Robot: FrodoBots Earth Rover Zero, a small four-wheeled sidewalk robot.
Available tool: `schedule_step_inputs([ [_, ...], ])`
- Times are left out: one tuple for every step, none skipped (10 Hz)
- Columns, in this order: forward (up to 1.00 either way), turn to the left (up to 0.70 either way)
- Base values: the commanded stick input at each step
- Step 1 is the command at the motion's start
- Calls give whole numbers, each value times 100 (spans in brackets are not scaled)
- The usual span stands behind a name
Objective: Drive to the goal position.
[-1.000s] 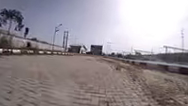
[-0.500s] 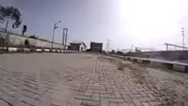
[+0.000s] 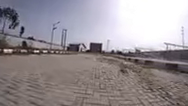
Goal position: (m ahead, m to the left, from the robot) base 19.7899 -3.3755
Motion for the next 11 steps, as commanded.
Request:
schedule_step_inputs([
  [100,22],
  [100,40],
  [100,40],
  [100,40],
  [100,40],
  [100,40],
  [100,28],
  [100,1],
  [100,0],
  [100,0],
  [100,0],
])
